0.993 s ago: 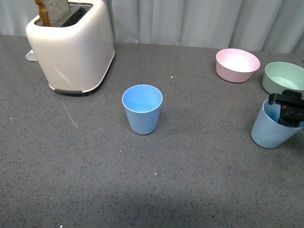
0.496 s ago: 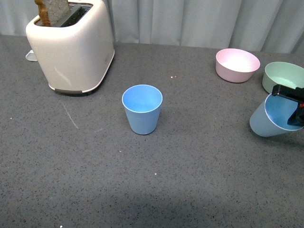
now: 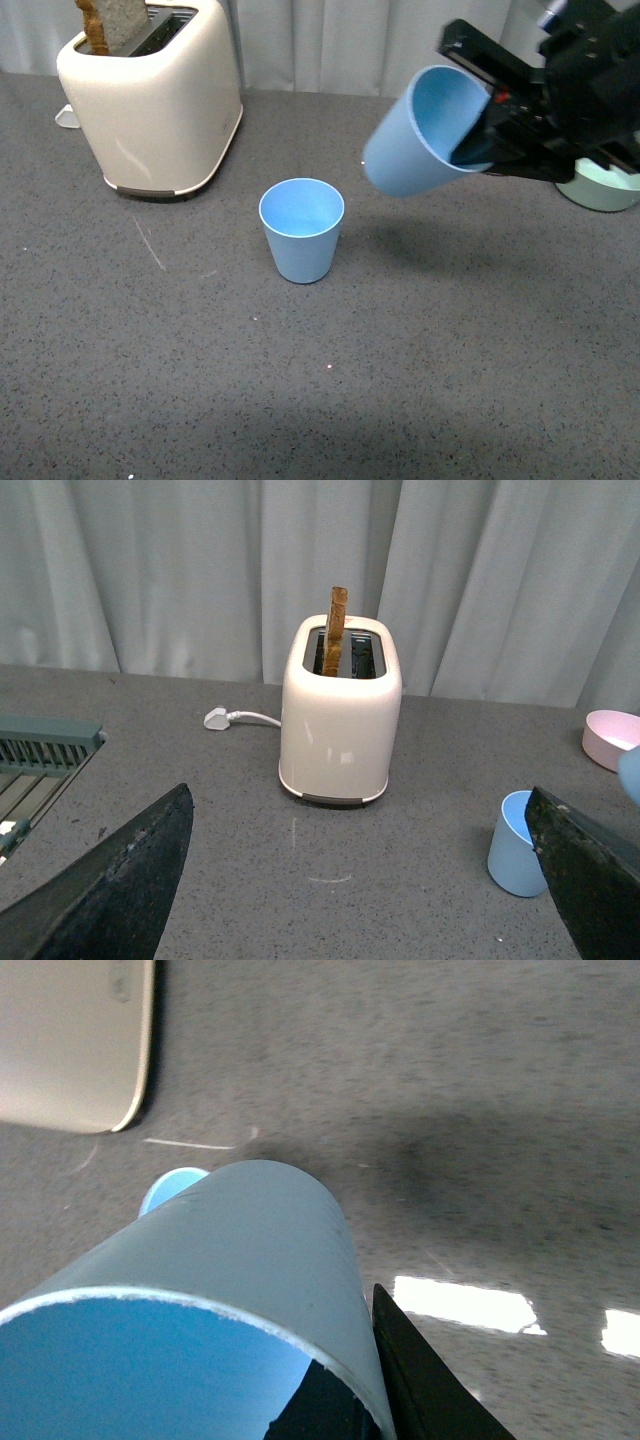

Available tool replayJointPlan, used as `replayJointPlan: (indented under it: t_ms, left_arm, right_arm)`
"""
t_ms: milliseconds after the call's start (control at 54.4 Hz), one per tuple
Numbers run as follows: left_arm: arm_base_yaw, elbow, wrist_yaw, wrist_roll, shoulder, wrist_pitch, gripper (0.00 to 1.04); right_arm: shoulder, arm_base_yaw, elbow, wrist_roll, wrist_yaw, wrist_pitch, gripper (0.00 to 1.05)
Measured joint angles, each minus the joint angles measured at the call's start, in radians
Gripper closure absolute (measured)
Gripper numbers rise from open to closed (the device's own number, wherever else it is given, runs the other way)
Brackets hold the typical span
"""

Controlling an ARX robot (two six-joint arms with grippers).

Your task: Stack blue cups with both arms

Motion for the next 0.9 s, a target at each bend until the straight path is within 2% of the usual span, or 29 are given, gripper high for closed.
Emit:
replayJointPlan:
  t_ms: [184, 533, 680, 754, 901]
  left_arm:
    - [0.0, 0.0, 0.0, 0.0, 0.0, 0.0, 0.07]
    - [0.0, 0.0, 0.0, 0.0, 0.0, 0.0, 0.07]
    - [0.0, 0.0, 0.0, 0.0, 0.0, 0.0, 0.07]
    - [0.0, 0.0, 0.0, 0.0, 0.0, 0.0, 0.07]
    - [0.0, 0.0, 0.0, 0.0, 0.0, 0.0, 0.07]
  right_arm:
    - [0.107, 0.103, 0.115, 0.019, -0.005, -0.031, 1.04]
    - [0.18, 0.154, 0.201, 0.044, -0.018, -0.047, 1.03]
    - [0.175, 0.153, 0.191, 0.053, -0.029, -0.024, 0.82]
    - [0.153, 0.148, 0.16, 0.047, -0.027, -0.002, 0.66]
    - [0.075, 0.131, 0.113, -0.009, 0.039, 0.034, 0.32]
